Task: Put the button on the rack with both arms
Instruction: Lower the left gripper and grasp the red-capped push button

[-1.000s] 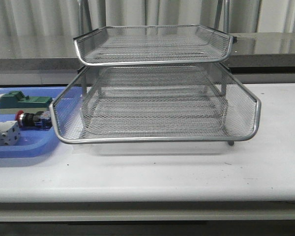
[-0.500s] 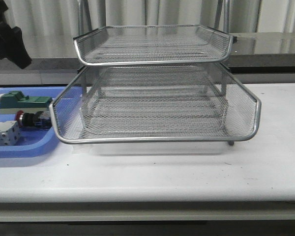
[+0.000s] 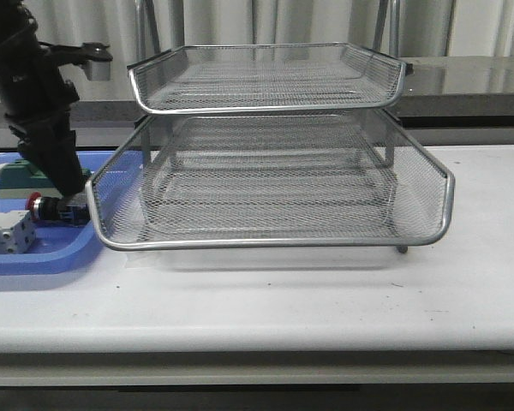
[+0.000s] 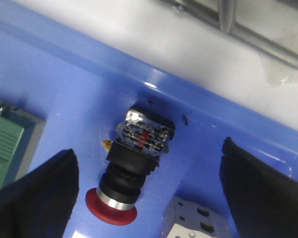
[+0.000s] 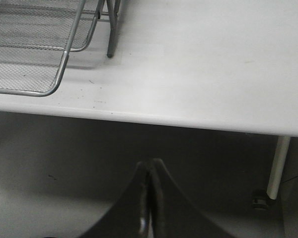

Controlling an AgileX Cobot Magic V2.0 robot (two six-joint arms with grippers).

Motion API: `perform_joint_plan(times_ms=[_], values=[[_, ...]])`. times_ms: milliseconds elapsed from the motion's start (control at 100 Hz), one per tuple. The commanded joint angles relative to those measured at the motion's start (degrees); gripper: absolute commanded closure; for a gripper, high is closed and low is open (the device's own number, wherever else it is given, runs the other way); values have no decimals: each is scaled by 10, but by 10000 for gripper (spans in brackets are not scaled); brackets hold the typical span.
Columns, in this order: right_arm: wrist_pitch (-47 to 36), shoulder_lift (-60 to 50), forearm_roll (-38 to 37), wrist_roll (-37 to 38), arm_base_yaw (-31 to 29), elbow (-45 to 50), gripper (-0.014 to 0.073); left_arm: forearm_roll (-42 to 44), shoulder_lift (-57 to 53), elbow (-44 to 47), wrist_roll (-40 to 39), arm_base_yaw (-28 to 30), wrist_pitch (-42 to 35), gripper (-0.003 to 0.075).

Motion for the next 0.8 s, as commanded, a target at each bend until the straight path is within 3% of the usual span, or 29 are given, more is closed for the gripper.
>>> perform_joint_plan(times_ms=[0,790], values=[[-33,5,-1,-2,-3,-18,663,13,-27,-18,1,-7,-10,154],[-33,5,-1,-2,-3,-18,663,13,23,-18,31,-8,-58,154]])
